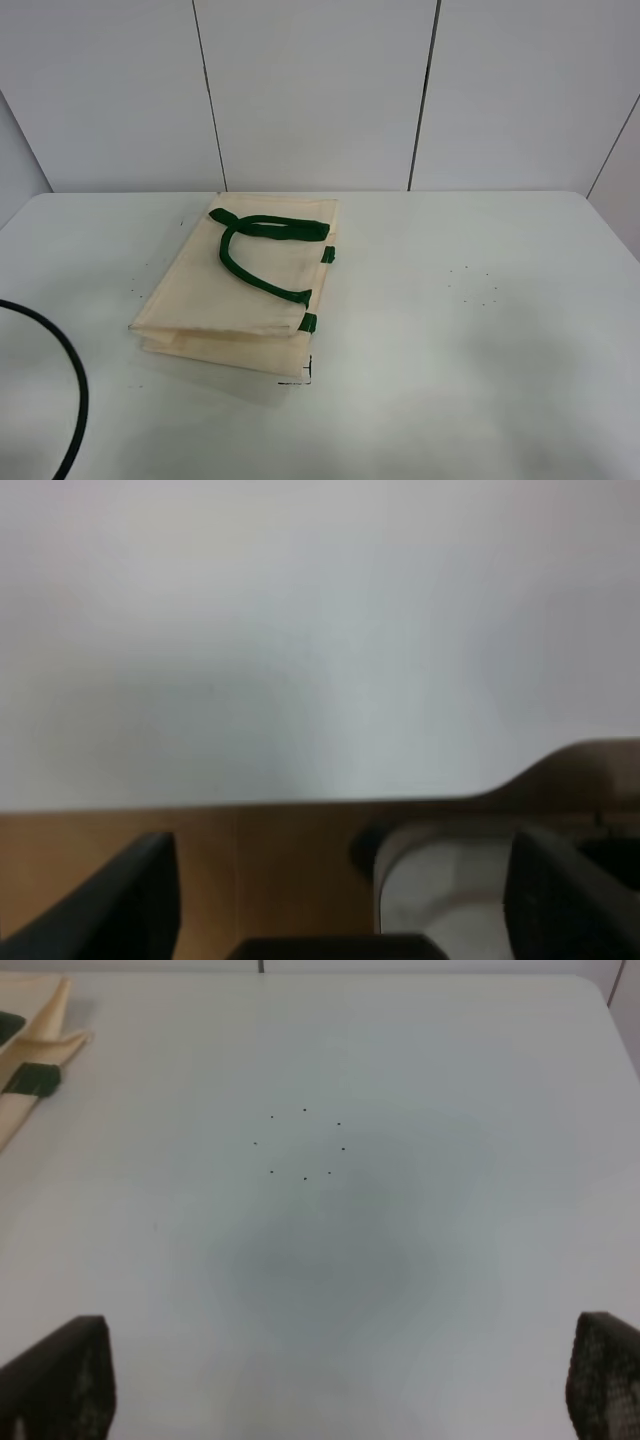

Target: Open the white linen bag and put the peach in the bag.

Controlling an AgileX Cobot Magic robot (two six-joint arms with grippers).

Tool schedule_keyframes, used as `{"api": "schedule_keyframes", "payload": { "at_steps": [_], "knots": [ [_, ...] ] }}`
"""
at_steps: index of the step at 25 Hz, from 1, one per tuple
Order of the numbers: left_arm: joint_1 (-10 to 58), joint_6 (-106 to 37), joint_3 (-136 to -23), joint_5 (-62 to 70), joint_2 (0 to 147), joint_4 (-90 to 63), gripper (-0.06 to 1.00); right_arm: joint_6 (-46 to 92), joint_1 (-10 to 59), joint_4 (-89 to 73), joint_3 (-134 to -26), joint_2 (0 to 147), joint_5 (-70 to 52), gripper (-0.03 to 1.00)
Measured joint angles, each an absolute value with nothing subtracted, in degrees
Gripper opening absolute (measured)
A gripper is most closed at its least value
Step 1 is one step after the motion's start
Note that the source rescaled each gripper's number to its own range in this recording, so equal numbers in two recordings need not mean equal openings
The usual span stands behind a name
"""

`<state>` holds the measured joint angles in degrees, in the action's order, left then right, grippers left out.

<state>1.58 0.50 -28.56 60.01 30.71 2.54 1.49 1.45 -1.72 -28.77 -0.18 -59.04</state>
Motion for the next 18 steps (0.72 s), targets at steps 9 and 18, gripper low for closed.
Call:
{"api": "schedule_keyframes", "payload": {
  "at_steps": [9, 18],
  "knots": [
    [1.6, -1.4, -28.3, 60.1, 12.9, 0.9, 0.96, 1.5, 1.5, -1.7, -28.8, -0.2, -59.0, 1.00],
    [1.6, -1.5, -28.3, 60.2, 0.2, 0.4, 0.96, 1.5, 1.5, -1.7, -28.8, -0.2, -59.0, 1.00]
  ]
}}
